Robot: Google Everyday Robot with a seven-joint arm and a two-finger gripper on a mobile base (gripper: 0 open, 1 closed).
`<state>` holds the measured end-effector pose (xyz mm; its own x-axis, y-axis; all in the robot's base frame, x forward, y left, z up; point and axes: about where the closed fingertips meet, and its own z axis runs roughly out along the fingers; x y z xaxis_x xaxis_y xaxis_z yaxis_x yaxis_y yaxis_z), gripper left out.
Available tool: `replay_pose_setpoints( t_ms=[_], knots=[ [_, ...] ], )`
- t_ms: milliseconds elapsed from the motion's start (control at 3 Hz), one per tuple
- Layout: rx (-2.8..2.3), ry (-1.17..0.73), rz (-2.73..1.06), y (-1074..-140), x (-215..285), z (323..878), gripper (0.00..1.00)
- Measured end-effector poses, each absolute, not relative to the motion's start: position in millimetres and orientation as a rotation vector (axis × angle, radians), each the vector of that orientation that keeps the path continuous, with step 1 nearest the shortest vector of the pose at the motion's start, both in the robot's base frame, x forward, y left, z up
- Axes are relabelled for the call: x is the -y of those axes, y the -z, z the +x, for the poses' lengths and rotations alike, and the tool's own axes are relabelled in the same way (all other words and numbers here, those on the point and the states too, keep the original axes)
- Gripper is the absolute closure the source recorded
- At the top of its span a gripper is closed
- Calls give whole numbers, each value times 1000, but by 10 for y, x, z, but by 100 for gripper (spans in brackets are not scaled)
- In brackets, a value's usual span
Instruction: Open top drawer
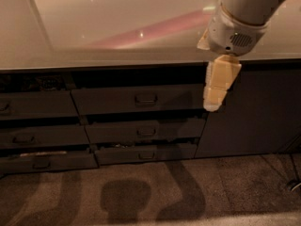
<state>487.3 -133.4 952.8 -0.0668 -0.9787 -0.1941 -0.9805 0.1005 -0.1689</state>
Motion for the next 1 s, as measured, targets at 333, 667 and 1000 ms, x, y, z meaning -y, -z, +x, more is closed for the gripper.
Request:
replay_pose_setpoints(
  t_ms=[333,667,1000],
  knots=[
    [-2122,-10,-1949,-9527,1333,4873,0],
    [-2044,45,-1968,-9451,1324,4787,0],
    [-1873,43,-1987,-9263,1376,4570,0]
  ],
)
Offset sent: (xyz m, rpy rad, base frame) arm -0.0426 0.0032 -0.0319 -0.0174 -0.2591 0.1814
